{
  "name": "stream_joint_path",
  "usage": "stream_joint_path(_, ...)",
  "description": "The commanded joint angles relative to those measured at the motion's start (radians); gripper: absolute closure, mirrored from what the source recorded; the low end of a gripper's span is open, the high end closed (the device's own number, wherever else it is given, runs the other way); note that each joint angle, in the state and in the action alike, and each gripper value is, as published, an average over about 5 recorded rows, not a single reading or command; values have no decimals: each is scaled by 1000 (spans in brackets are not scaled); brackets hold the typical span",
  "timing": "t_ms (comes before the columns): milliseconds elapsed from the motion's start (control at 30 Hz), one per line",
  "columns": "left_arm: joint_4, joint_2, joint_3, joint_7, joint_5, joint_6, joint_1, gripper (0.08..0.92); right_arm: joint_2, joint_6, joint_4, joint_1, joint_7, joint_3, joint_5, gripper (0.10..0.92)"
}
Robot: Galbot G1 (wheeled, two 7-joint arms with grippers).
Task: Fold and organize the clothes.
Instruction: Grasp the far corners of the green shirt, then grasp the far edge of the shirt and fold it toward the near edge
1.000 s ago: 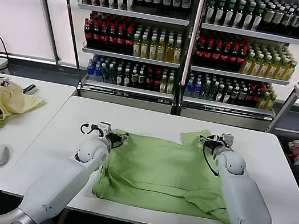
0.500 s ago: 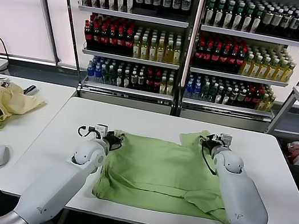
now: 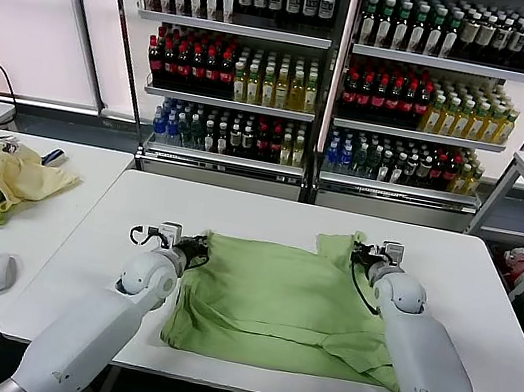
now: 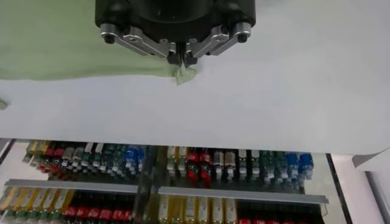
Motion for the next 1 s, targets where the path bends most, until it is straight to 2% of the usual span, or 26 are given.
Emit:
stream_joint_path(33, -134, 46, -29, -1, -11, -28, 58, 886, -71, 65, 294, -140, 15, 72, 33, 907)
stream_joint_path(367, -451, 152, -119, -3, -67, -50, 225, 889, -176, 43, 650, -393, 44, 252, 82, 907)
stream_joint_path(567, -571, 194, -151, -2, -83, -47, 324, 889, -193, 29, 804, -592, 47, 376, 82, 907)
stream_joint_path(733, -621, 209, -165, 1, -71, -44, 384, 889, -193, 7, 887, -697, 44, 460, 65, 907)
stream_joint_path(1000, -634, 228, -165, 26, 28, -43, 468, 889, -153, -10, 963, -852, 40, 530, 11, 907)
